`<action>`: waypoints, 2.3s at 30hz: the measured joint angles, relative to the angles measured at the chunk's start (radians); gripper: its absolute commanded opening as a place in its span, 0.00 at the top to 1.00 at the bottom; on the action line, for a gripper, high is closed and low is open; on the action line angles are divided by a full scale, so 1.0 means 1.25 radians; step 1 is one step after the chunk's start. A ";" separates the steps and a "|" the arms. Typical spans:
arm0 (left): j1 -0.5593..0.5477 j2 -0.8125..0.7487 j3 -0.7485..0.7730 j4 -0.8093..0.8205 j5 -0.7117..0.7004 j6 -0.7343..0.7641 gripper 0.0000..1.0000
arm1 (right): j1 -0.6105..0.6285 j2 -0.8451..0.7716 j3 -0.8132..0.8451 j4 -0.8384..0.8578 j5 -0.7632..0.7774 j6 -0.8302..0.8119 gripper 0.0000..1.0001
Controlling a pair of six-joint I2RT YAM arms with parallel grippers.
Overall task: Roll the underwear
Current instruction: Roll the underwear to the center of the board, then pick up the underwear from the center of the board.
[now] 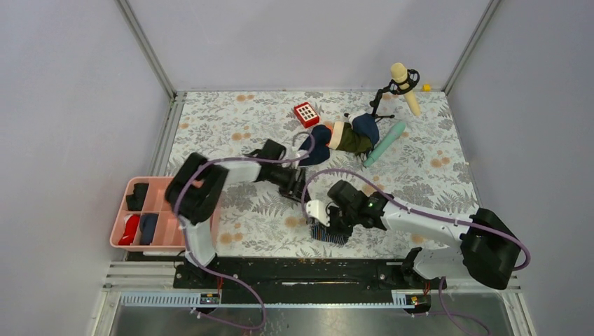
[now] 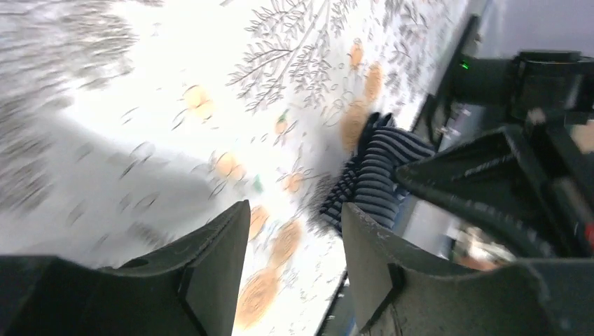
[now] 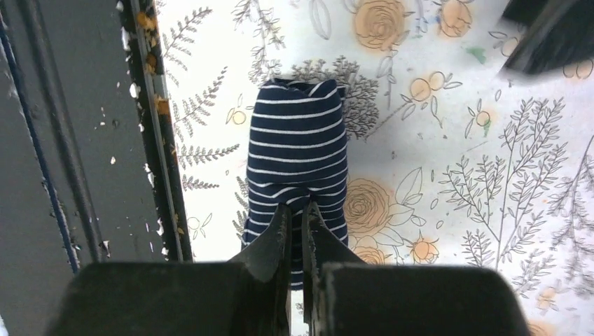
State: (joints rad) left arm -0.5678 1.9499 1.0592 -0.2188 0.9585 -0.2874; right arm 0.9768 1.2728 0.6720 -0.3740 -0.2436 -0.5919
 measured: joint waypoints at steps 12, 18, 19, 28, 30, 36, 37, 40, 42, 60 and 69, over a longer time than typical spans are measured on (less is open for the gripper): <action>-0.305 -0.575 -0.486 0.415 -0.385 0.373 0.45 | -0.151 0.025 0.007 -0.025 -0.180 -0.049 1.00; -0.451 -0.470 -0.564 0.593 -0.488 0.620 0.44 | -0.168 0.026 0.000 -0.021 -0.192 -0.041 1.00; -0.462 -0.444 -0.565 0.619 -0.501 0.653 0.44 | -0.173 0.026 -0.002 -0.019 -0.197 -0.041 1.00; -0.494 -0.346 -0.566 0.755 -0.545 0.836 0.43 | -0.201 0.032 -0.003 -0.019 -0.206 -0.032 1.00; -0.500 -0.330 -0.566 0.774 -0.560 0.858 0.43 | -0.202 0.033 -0.003 -0.019 -0.204 -0.031 1.00; -0.524 -0.266 -0.553 0.836 -0.620 0.910 0.43 | -0.208 0.038 -0.001 -0.020 -0.202 -0.031 1.00; -0.526 -0.252 -0.546 0.844 -0.631 0.917 0.43 | -0.211 0.038 -0.001 -0.020 -0.199 -0.031 1.00; -0.529 -0.211 -0.512 0.862 -0.661 0.936 0.44 | -0.216 0.038 0.000 -0.021 -0.192 -0.031 1.00; -0.529 -0.188 -0.490 0.863 -0.674 0.948 0.47 | -0.219 0.039 0.000 -0.021 -0.189 -0.031 1.00; -0.539 -0.169 -0.361 0.639 -0.674 1.046 1.00 | -0.309 -0.015 0.015 -0.113 -0.219 -0.011 0.30; -0.413 -0.223 -0.251 0.371 -0.535 0.903 1.00 | -0.434 -0.260 0.328 -0.229 -0.242 0.197 0.10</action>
State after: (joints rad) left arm -1.0840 1.6714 0.7452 0.2455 0.2897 0.8417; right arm 0.4347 0.9478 1.0824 -0.6609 -0.5457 -0.3462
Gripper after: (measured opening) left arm 0.207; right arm 0.868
